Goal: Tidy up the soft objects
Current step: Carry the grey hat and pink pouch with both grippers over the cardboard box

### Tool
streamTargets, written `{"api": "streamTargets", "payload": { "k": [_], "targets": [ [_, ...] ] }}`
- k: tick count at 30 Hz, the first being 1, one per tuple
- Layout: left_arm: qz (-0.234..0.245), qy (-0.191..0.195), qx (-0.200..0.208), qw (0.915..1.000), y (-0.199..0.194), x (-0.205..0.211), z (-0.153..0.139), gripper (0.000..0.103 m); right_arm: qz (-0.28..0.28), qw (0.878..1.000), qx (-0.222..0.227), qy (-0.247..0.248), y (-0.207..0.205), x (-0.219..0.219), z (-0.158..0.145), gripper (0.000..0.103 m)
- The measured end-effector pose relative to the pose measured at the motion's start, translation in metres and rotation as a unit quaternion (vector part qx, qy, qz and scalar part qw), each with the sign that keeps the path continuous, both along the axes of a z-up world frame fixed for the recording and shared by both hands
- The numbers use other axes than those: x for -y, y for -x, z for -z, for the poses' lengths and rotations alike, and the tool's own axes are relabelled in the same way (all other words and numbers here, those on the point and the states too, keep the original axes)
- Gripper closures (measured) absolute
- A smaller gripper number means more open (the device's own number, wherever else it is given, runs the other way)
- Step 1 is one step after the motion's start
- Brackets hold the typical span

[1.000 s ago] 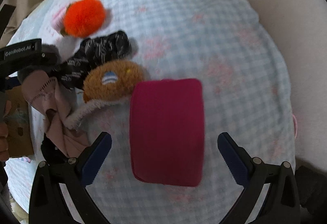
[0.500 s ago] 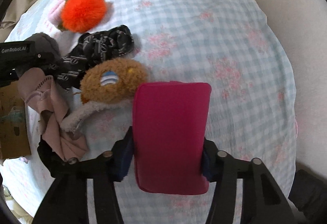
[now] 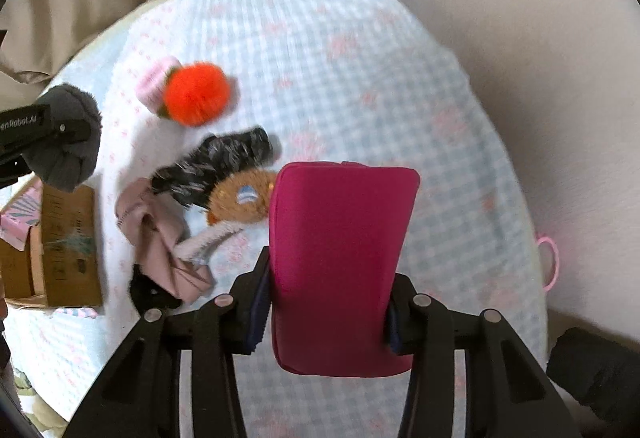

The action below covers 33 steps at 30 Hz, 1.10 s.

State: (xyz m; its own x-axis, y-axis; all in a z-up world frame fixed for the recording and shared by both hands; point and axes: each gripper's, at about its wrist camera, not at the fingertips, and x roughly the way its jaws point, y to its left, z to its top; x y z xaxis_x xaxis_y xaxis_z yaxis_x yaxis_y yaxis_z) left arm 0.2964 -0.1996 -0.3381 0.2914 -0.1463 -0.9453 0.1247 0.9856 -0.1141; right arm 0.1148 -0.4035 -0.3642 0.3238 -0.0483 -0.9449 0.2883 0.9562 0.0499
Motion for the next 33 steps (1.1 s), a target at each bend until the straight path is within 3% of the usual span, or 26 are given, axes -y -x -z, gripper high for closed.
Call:
{"api": "streamTargets", "payload": {
  "k": [9,19,27,33],
  "targets": [
    [-0.018,0.015,0.054,0.9983,0.05,-0.03,-0.087,0.051,-0.022,0.998,0.057,0.003,0.015,-0.026,-0.089,0.061],
    [-0.069,0.019,0.095,0.9929,0.096,-0.136,-0.155,0.05,-0.097,0.991,0.097,0.003,0.008,-0.106,-0.16,0.061],
    [-0.085,0.009,0.091,0.9921,0.105,-0.245,-0.157,0.05,-0.152,0.982,0.113,-0.009,-0.007,-0.22,-0.181,0.061],
    [-0.079,-0.002,0.062,0.995,0.099,-0.314,-0.132,0.05,-0.172,0.981,0.085,-0.024,-0.029,-0.299,-0.159,0.061]
  ]
}}
